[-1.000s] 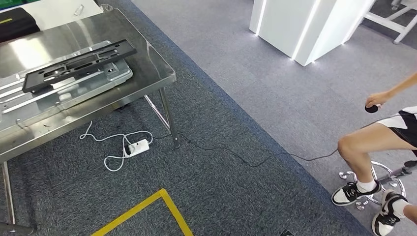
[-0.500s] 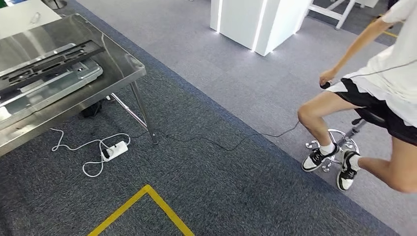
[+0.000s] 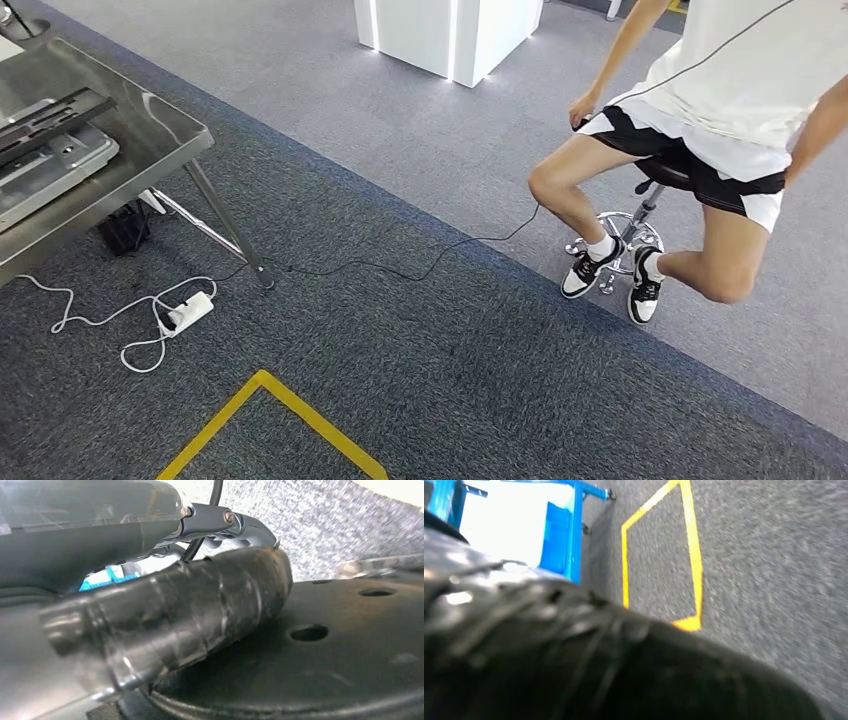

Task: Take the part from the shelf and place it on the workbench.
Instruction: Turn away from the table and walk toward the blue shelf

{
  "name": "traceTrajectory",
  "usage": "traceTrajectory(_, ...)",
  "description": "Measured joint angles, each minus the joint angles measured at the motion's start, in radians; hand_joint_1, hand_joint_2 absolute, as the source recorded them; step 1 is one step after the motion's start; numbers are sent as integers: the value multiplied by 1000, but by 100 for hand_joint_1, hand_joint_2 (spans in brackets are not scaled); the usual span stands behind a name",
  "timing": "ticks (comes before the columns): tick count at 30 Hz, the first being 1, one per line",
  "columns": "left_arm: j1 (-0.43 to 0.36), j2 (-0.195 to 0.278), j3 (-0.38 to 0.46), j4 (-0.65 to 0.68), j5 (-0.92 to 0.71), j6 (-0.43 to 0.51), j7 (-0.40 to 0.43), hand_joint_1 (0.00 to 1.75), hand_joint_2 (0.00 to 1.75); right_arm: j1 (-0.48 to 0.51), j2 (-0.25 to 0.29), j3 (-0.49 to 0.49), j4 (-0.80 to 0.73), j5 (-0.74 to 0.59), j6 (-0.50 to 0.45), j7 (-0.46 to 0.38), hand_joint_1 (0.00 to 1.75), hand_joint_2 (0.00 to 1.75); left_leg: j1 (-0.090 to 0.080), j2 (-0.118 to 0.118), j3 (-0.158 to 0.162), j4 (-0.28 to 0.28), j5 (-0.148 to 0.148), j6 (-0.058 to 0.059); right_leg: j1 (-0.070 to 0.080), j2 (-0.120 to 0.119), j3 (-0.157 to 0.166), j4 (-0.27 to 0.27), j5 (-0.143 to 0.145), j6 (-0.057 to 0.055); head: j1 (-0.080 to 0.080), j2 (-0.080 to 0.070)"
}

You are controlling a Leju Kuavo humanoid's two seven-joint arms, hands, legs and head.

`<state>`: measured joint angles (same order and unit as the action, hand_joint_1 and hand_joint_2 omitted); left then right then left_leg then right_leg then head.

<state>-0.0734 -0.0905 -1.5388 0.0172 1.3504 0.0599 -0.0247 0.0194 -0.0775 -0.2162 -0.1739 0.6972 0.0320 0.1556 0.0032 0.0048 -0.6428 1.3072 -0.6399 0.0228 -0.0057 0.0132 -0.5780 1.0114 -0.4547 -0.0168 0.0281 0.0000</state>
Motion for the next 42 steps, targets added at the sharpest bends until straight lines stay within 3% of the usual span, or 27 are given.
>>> traceTrajectory(1,0,0,0,0,0,0,0,0,0,0,0,0,1,0,0,0,0,0,-6,-4,33,-28,26,9,4,13,-14,4,10,-1,0,0)
traceTrajectory(3,-1,0,-1,0,-1,-1,0,0,0,0,4,1,2,0,0,0,0,0,-19,-36,131,-165,77,32,8,38,-36,13,27,0,0,0)
traceTrajectory(4,-2,0,-1,0,-2,-1,1,0,0,-1,6,1,2,0,0,-1,0,0,-22,-56,175,-236,87,42,8,50,-46,16,36,2,0,0)
traceTrajectory(6,-3,0,-2,0,-6,-2,1,0,0,-2,10,2,3,0,0,-2,0,0,-26,-78,211,-315,84,52,6,70,-62,18,57,11,0,0)
traceTrajectory(8,-6,-3,-2,0,-9,-5,0,0,0,1,8,2,5,-2,0,-2,0,0,-23,-56,206,-333,94,52,4,87,-73,14,75,23,0,0)
traceTrajectory(9,-6,-4,-2,0,-9,-10,-3,0,0,3,8,2,7,-2,0,-2,0,0,-20,-44,202,-343,105,54,5,80,-78,19,67,28,1,0)
traceTrajectory(11,-4,-8,-2,0,-9,-19,-16,0,0,4,7,2,9,-4,0,-3,0,0,-14,-18,191,-359,128,58,4,40,-99,77,-3,37,2,0)
traceTrajectory(13,-2,-8,-2,0,-9,-24,-27,0,0,3,7,2,9,-5,0,-4,0,0,-14,9,172,-361,144,58,-4,4,-131,192,-93,50,2,0)
traceTrajectory(14,-1,-9,-2,0,-9,-25,-29,0,0,3,7,2,9,-5,1,-6,0,0,-13,23,162,-359,151,55,-12,-3,-141,247,-105,58,2,0)
traceTrajectory(15,-1,-8,-2,0,-9,-26,-30,0,0,3,7,2,9,-5,2,-9,0,0,-12,39,152,-357,156,50,-20,-8,-140,281,-93,66,2,0)
traceTrajectory(16,-2,-8,-2,0,-9,-27,-30,0,0,4,8,2,9,-7,6,-14,0,0,-10,53,141,-353,161,46,-29,-13,-122,281,-66,74,2,0)
traceTrajectory(17,-2,-8,-2,0,-8,-29,-31,0,0,4,8,2,10,-8,11,-19,0,0,-8,67,132,-346,164,40,-37,-23,-82,242,-38,83,2,0)
traceTrajectory(18,-3,-6,-2,0,-7,-31,-32,0,0,3,10,2,10,-10,16,-24,0,0,-7,77,126,-338,164,33,-45,-44,-26,173,-27,92,3,0)
traceTrajectory(19,-4,-4,-2,0,-5,-34,-32,0,0,2,10,2,10,-12,21,-28,0,0,-7,87,119,-327,163,26,-47,-63,26,102,-32,94,3,0)
traceTrajectory(21,-5,1,-2,-1,-4,-39,-33,0,0,-1,13,2,10,-15,25,-35,0,0,-11,104,116,-309,160,10,-43,-86,79,17,-60,78,3,0)
traceTrajectory(23,-8,3,-2,-2,-3,-41,-34,0,0,1,14,2,11,-19,29,-38,0,0,-8,122,117,-303,161,-3,-36,-72,70,10,-65,49,2,0)
traceTrajectory(25,-10,5,-2,-4,-1,-41,-37,0,0,4,13,1,13,-28,42,-41,0,0,-1,94,107,-276,135,-15,-32,-57,61,7,-57,28,2,0)
traceTrajectory(27,-10,7,-2,-12,-2,-39,-41,0,0,3,13,-2,14,-44,62,-50,0,0,3,33,66,-179,62,-20,-26,-43,49,6,-46,10,1,0)
traceTrajectory(29,-8,10,-2,-22,-8,-33,-40,0,0,2,13,-9,14,-58,82,-57,0,0,1,4,17,-52,-2,-13,-13,-23,36,7,-38,-3,2,0)
traceTrajectory(30,-6,12,-2,-27,-13,-29,-38,0,0,2,13,-13,14,-62,89,-58,0,0,-1,0,7,-20,-6,-8,-7,-9,31,9,-34,-7,2,0)
traceTrajectory(31,-5,14,-2,-33,-19,-25,-35,0,0,3,13,-17,15,-63,96,-58,0,0,-4,-2,13,-20,8,-1,-1,5,28,10,-32,-9,2,0)
traceTrajectory(32,-4,16,-2,-39,-26,-22,-33,0,0,3,13,-20,15,-60,99,-58,0,0,-8,-7,35,-58,40,8,4,20,27,12,-31,-10,2,0)
traceTrajectory(35,-2,22,-2,-53,-42,-13,-28,0,0,3,18,-23,16,-51,104,-58,0,0,-22,-57,125,-237,128,39,9,57,25,15,-28,-8,2,0)
traceTrajectory(37,-3,26,-2,-62,-46,-8,-27,0,0,1,22,-23,17,-50,106,-63,0,0,-27,-72,145,-286,136,48,6,77,17,16,-21,1,2,0)
traceTrajectory(38,-5,27,-2,-67,-47,-5,-27,0,0,3,22,-23,17,-51,105,-69,0,0,-26,-62,148,-299,137,48,4,87,14,14,-17,6,2,0)
traceTrajectory(40,-8,29,-3,-77,-49,0,-27,0,0,7,22,-23,17,-51,98,-84,0,0,-21,-40,158,-330,145,49,5,67,2,31,-27,15,2,0)
traceTrajectory(42,-6,30,-3,-85,-48,3,-27,0,0,8,23,-23,17,-46,83,-99,0,0,-16,-16,164,-349,154,48,6,20,-39,114,-78,24,2,0)
